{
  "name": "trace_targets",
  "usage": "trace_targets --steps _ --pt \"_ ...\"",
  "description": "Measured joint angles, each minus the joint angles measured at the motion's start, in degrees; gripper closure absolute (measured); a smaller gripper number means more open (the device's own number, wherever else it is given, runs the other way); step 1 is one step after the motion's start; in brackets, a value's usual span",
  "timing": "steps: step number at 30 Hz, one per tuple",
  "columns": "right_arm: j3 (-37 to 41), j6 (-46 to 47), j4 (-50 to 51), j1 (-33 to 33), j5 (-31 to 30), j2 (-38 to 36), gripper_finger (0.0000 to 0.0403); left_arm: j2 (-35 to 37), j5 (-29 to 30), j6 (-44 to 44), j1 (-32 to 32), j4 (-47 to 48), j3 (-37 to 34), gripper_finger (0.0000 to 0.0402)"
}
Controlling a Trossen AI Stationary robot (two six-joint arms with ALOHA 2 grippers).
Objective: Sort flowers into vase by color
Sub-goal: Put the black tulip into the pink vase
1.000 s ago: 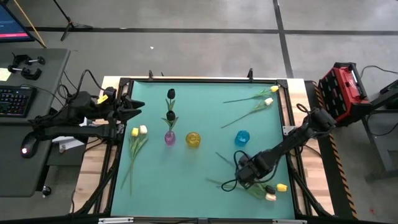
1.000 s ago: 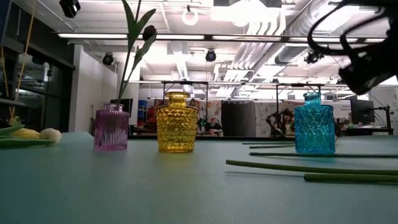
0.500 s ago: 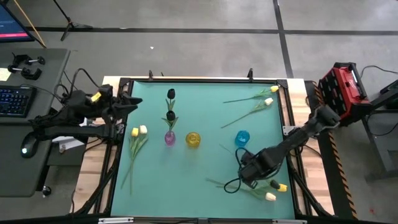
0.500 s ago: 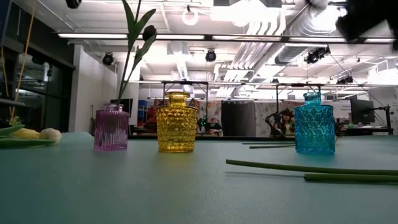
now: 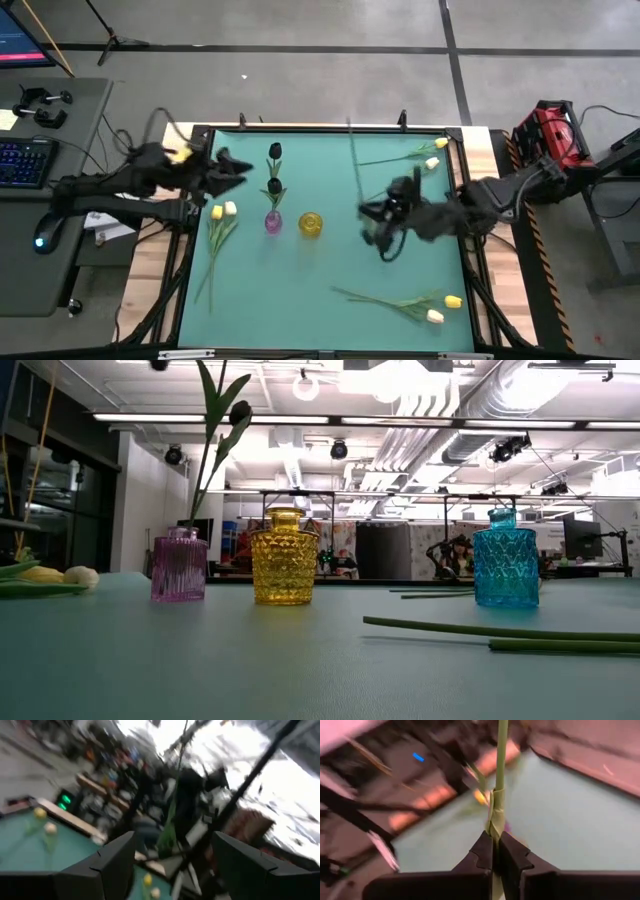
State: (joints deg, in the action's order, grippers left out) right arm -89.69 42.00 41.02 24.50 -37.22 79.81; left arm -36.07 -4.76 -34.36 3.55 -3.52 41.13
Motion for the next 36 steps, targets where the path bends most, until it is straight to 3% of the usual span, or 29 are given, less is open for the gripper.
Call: trace_targets --steps 5,11,16,30,33,36 --pt "-0.02 -16.24 -19.98 -6.20 11.29 3.45 0.0402 -9.82 -3.57 6.78 -4.73 -1.41 6.33 0.0151" --pt "-0.02 -21.53 -31.23 -9.97 21.41 8.28 0.0402 -17.49 -0.72 17.95 -10.11 -2.00 14.22 0.0151" --pt "-0.02 -23.23 -38.29 -11.40 26.88 12.19 0.0403 -22.20 1.06 20.57 -11.55 -2.87 18.28 0.0151" --pt "0.04 -25.57 -41.53 -11.83 28.03 14.38 0.0403 -28.81 -0.12 18.13 -12.54 -3.73 19.70 0.0154" --pt "0.04 -25.57 -41.32 -11.83 28.25 14.38 0.0403 -28.87 -0.14 18.03 -12.61 -3.64 19.70 0.0175" --pt "0.04 -25.57 -41.32 -11.83 28.48 14.38 0.0403 -28.70 -0.07 18.07 -12.61 -3.72 19.70 0.0223"
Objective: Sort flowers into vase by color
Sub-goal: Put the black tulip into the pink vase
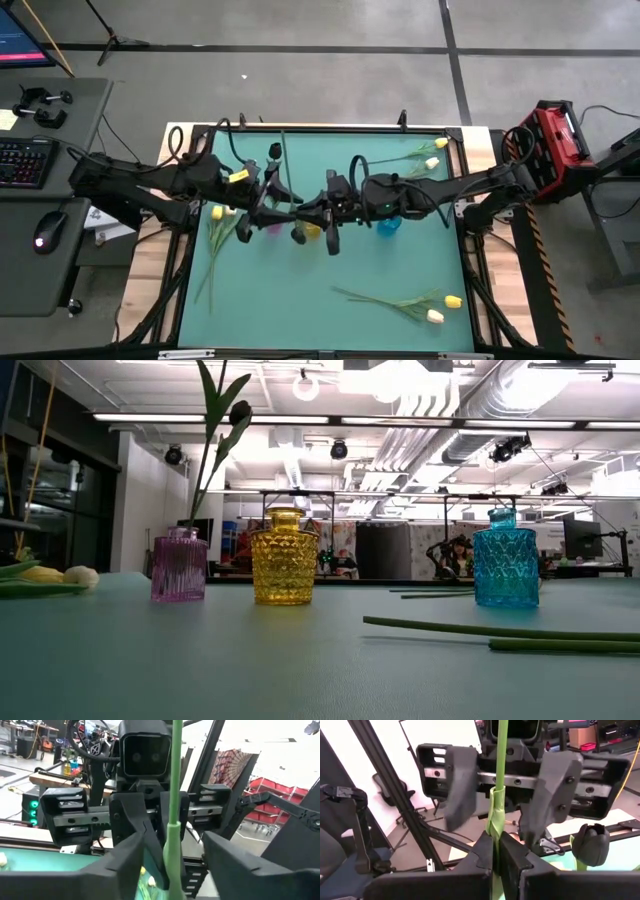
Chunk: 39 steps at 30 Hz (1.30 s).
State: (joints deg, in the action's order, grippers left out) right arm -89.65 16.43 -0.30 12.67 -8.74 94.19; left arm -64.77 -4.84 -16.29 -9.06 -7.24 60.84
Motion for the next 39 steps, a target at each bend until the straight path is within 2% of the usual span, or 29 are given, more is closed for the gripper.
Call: trace_targets --steps 5,7,11,15,19,22,24,26,30,33,39 --pt "0.00 0.00 0.05 0.00 0.84 0.00 0.0403 0.76 0.46 2.01 0.04 -0.48 0.01 0.0356" --pt "0.00 0.01 0.06 0.00 0.84 0.00 0.0402 0.78 0.48 2.91 0.02 -0.50 0.02 0.0388" --pt "0.00 4.32 -0.06 -0.16 -1.00 -0.04 0.0371 0.76 1.56 2.50 0.02 -0.46 0.02 0.0392" --pt "-2.89 5.19 4.26 -0.33 -1.70 -0.04 0.0295 1.50 3.29 2.45 0.07 0.53 0.00 0.0398" --pt "-8.45 1.34 16.11 0.07 -1.74 -0.44 0.0205 6.12 6.51 1.83 1.50 3.43 0.00 0.0400" --pt "-13.91 -2.16 25.77 0.15 -1.61 -0.44 0.0156 10.51 8.95 -3.07 3.45 7.19 0.02 0.0401" --pt "-17.20 -6.65 29.22 0.13 -1.85 -0.42 0.0137 12.22 9.00 -10.45 4.88 7.76 0.00 0.0401" --pt "-19.45 -13.47 29.89 0.42 -3.18 -0.11 0.0129 12.56 6.20 -20.34 6.52 7.69 0.02 0.0401" --pt "-21.99 -30.52 30.34 0.90 -8.37 2.53 0.0131 11.31 -1.61 -40.53 9.10 6.10 0.00 0.0401" --pt "-22.99 -42.44 30.76 1.62 -12.30 4.61 0.0141 10.62 -3.19 -52.20 9.20 3.18 0.00 0.0401" --pt "-23.26 -69.73 24.69 5.27 -23.81 8.55 0.0155 9.09 -0.49 -61.07 9.22 1.13 0.00 0.0401"
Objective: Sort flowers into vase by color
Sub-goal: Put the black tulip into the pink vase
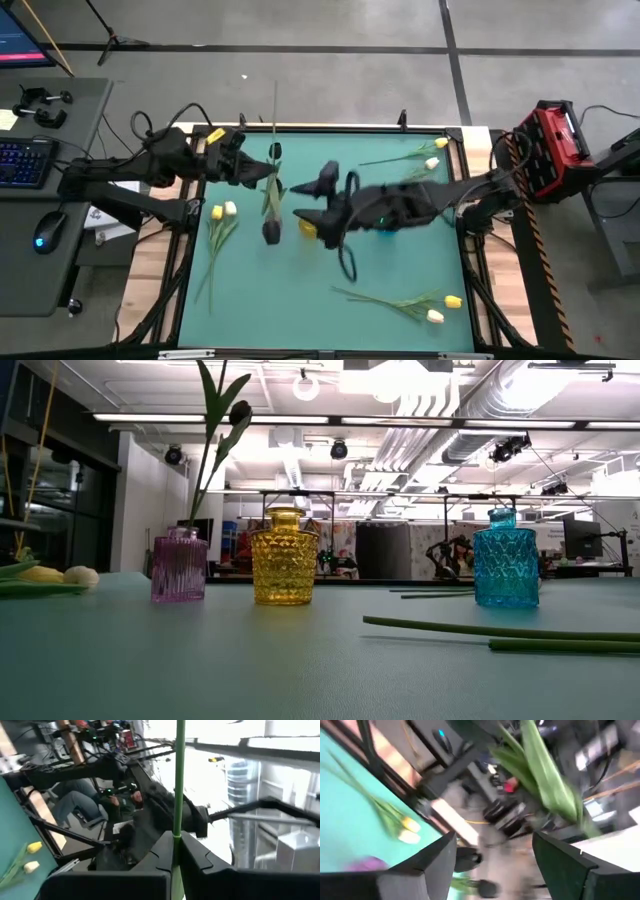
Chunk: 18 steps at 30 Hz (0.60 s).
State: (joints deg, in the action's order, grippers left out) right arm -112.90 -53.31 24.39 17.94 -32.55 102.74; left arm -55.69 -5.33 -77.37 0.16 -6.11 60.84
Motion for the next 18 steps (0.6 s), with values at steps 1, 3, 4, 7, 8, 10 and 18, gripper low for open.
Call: trace_targets --steps 1,3,4,7,8,10,18 --pt "0.02 -4.46 -1.53 0.62 -2.20 0.54 0.0157 -0.38 0.27 -0.71 -0.01 -0.04 0.00 0.0401" --pt "0.02 -11.54 -6.01 1.54 -5.51 1.40 0.0160 -1.00 0.55 -2.04 -0.02 -0.09 0.00 0.0401" --pt "0.02 -14.47 -7.83 1.83 -6.48 1.62 0.0161 -1.36 0.55 -2.74 -0.02 0.09 0.00 0.0401" --pt "0.01 -22.01 -12.37 2.14 -8.52 2.24 0.0167 -2.78 0.22 -4.58 -0.02 0.21 -0.01 0.0401" --pt "0.20 -23.65 -13.30 2.16 -9.13 2.36 0.0169 -3.25 -0.02 -5.15 -0.02 0.16 -0.02 0.0401" --pt "0.22 -24.95 -13.43 2.09 -9.12 2.38 0.0174 -3.73 -0.21 -5.76 -0.19 -0.31 -0.02 0.0401" --pt "0.15 -26.52 -13.57 1.39 -3.97 2.38 0.0196 -5.22 -0.88 -8.08 -1.87 -1.12 0.00 0.0401"
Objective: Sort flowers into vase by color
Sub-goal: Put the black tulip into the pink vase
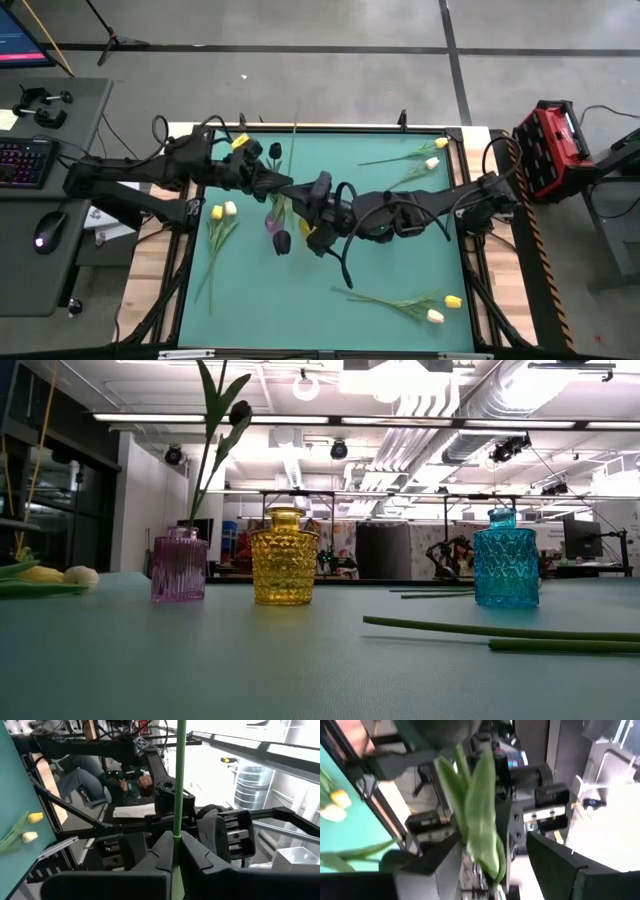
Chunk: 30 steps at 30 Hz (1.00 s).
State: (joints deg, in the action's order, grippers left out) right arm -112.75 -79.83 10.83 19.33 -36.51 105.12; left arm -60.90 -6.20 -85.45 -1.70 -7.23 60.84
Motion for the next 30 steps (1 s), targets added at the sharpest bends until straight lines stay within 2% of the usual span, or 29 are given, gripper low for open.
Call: trace_targets --steps 4,7,15,22,30 --pt "0.00 0.15 -0.22 -0.45 1.03 0.00 0.0216 -0.84 -0.10 0.00 -0.23 0.03 0.00 0.0401" --pt "0.00 0.26 -0.18 -0.59 1.04 0.00 0.0248 -1.01 -0.08 0.02 -0.22 -0.02 0.00 0.0397" --pt "0.00 4.22 0.03 -0.56 0.24 0.00 0.0390 -0.93 1.16 1.72 -0.23 -0.67 0.03 0.0384" --pt "0.00 5.22 -2.06 -0.44 -2.47 0.00 0.0398 -0.72 1.02 4.01 0.86 -0.53 0.03 0.0351" --pt "0.00 6.66 -6.78 -0.17 -7.82 -2.52 0.0400 3.53 0.54 11.35 7.26 0.63 0.03 0.0291"
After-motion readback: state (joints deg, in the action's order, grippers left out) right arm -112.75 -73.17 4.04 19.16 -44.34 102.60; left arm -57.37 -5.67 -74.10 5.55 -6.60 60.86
